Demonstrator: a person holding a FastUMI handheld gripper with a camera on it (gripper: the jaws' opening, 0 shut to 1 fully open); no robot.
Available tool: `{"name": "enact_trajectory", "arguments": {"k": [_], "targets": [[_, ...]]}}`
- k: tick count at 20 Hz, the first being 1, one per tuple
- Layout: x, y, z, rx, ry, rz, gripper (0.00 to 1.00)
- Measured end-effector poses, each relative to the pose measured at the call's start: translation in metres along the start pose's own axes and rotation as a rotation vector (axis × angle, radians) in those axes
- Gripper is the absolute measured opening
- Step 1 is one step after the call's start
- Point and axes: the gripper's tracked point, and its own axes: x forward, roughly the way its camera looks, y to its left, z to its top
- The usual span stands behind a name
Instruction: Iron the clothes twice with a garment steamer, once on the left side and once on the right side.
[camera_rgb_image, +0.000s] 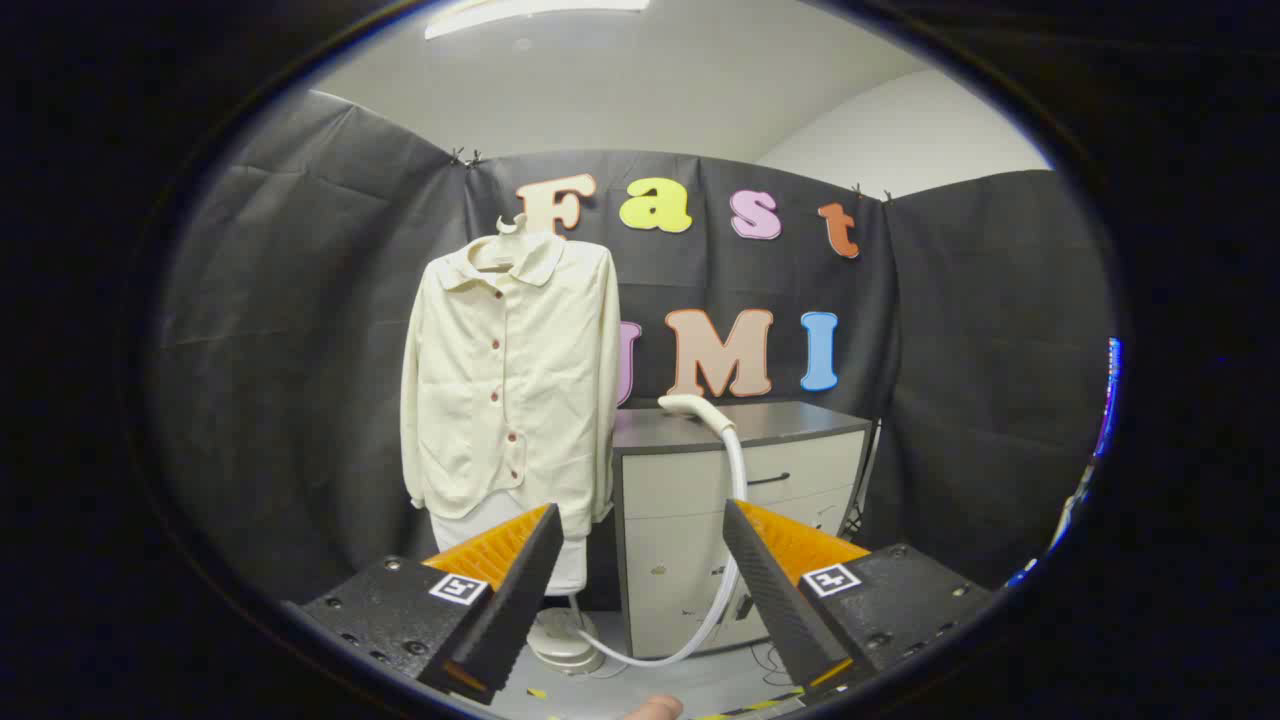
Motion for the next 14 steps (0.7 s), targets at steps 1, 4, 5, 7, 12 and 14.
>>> {"name": "enact_trajectory", "arguments": {"k": [1,4,5,7,12,14], "targets": [[0.000,0.002,0.001,-0.003,0.000,0.002,0.99],[0.000,0.007,0.003,-0.009,-0.008,0.013,0.99],[0.002,0.008,0.004,-0.010,-0.009,0.015,0.99],[0.004,0.008,0.002,-0.014,-0.002,0.017,0.99],[0.013,0.007,-0.003,-0.020,0.017,0.017,0.99],[0.017,0.005,-0.002,-0.020,0.015,0.016,0.99]]}}
